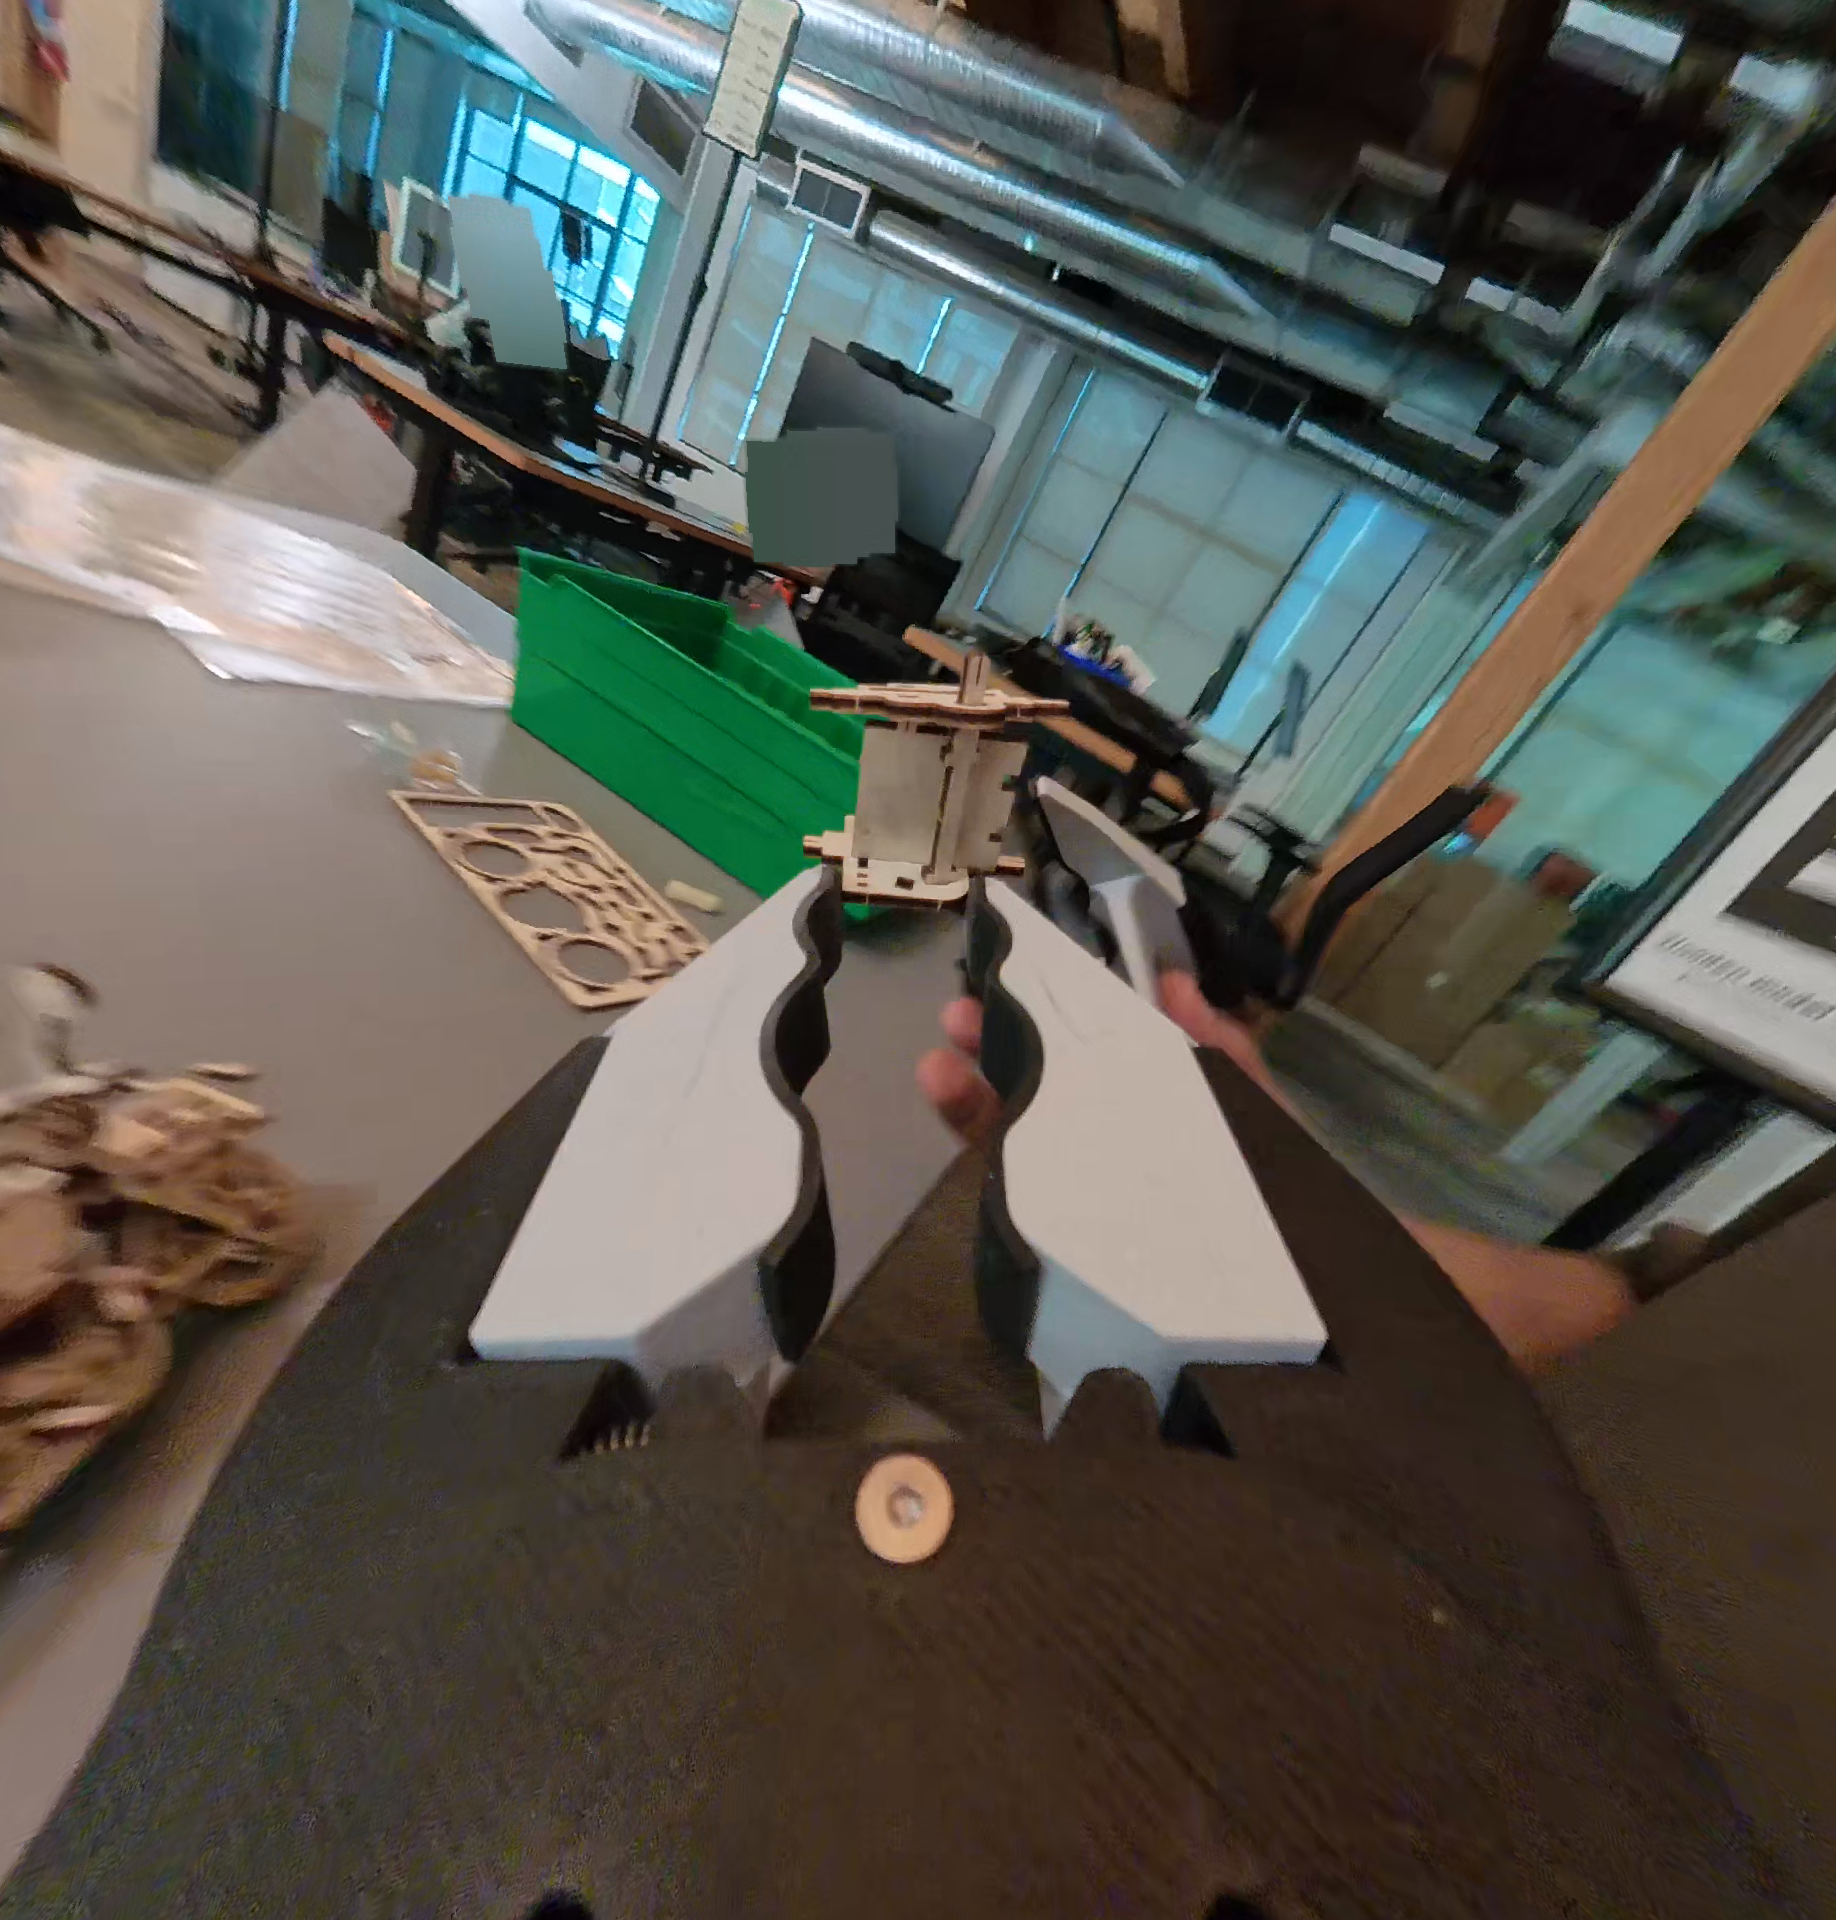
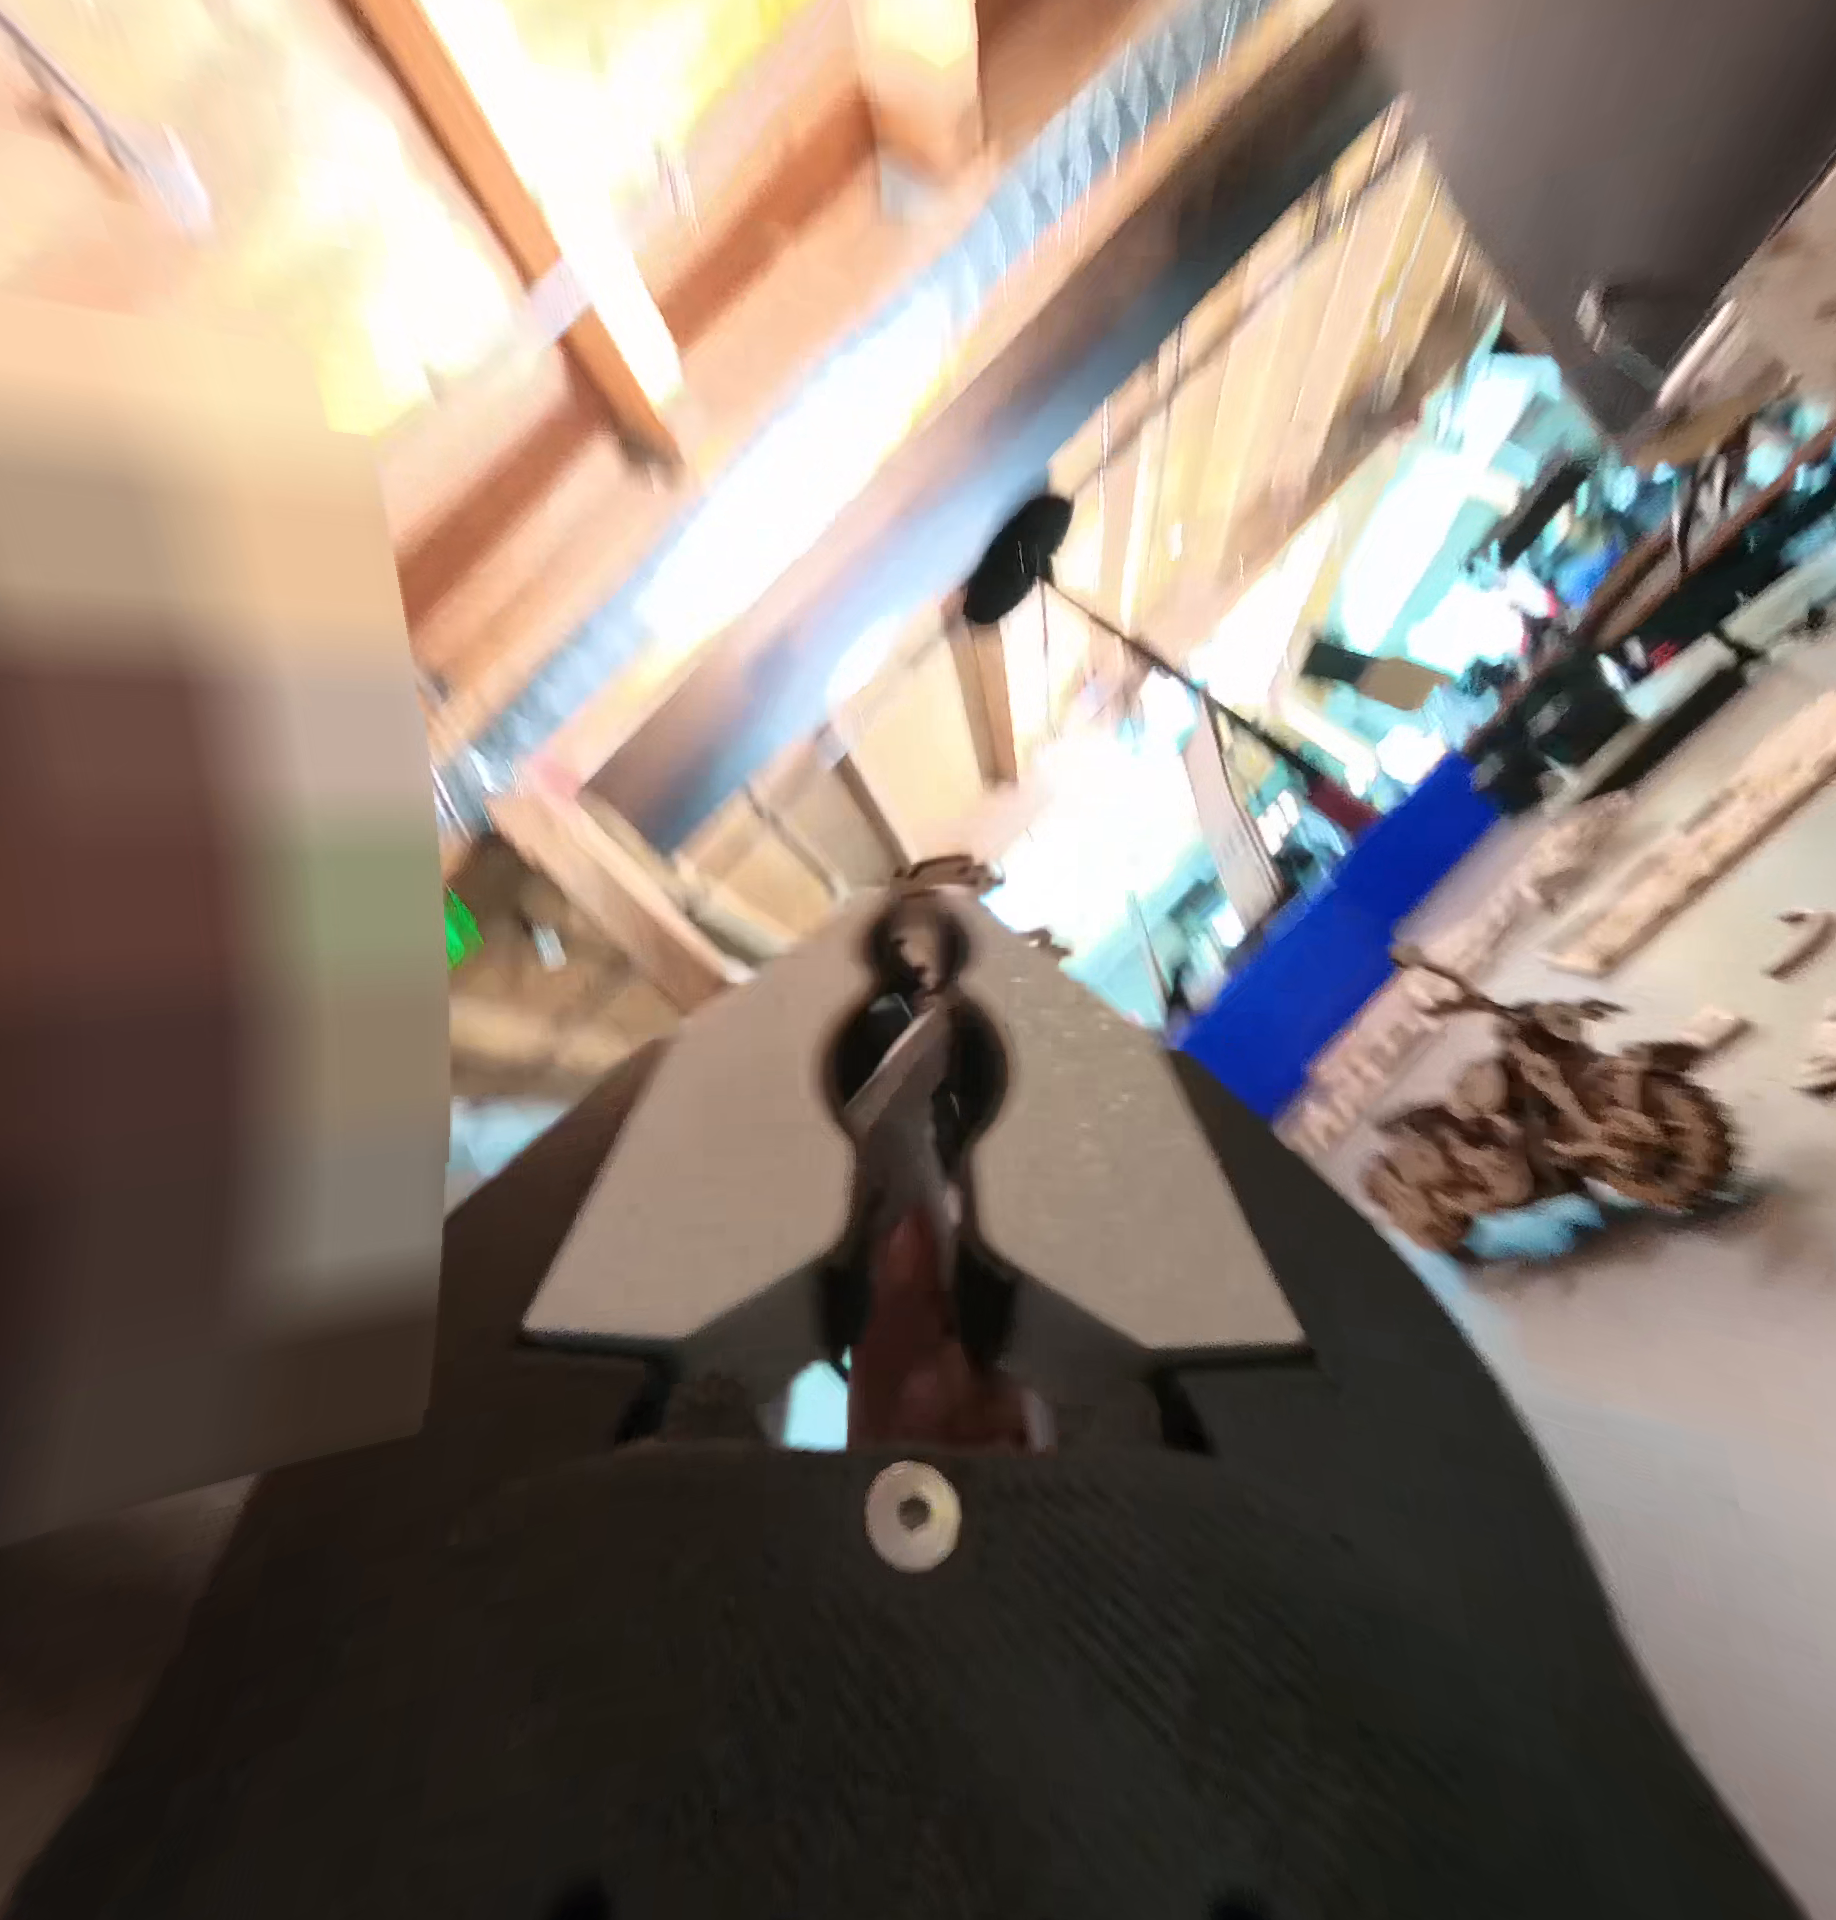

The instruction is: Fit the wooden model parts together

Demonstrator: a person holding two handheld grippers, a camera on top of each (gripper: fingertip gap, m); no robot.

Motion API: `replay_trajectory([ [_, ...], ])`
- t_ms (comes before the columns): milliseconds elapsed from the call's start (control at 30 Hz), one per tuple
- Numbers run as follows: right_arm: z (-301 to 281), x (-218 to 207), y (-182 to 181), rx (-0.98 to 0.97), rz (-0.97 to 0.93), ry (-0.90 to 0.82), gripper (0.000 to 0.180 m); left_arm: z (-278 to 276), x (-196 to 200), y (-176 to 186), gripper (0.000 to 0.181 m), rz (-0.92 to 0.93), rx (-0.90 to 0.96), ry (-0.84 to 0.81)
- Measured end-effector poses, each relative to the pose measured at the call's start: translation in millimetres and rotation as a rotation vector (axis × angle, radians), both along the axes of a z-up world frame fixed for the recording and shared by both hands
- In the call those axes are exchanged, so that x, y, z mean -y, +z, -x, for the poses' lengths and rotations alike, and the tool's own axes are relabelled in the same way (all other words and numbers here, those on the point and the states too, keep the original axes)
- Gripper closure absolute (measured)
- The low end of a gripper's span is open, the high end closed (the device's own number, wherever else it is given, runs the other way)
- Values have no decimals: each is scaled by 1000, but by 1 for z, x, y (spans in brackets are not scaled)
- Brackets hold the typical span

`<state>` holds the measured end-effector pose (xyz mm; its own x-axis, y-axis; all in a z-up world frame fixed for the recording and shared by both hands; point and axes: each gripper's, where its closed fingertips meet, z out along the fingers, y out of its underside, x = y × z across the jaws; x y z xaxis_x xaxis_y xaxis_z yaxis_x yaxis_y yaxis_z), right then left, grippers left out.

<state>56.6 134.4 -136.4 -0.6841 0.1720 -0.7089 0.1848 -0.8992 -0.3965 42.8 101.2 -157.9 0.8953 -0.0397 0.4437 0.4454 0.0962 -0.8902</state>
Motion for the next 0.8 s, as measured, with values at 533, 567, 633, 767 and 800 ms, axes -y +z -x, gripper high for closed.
replay_trajectory([
  [533,16,25,-51,258,-371,152,101,10,11,-54,158,241,-682,-51],
  [567,16,30,-54,267,-371,163,100,9,11,-57,158,255,-698,-57],
  [633,16,37,-61,289,-375,186,99,6,9,-63,158,274,-718,-65],
  [767,17,41,-69,323,-362,186,99,2,6,-65,158,278,-729,-59],
  [800,17,41,-69,324,-356,184,100,1,5,-65,158,279,-728,-61],
])
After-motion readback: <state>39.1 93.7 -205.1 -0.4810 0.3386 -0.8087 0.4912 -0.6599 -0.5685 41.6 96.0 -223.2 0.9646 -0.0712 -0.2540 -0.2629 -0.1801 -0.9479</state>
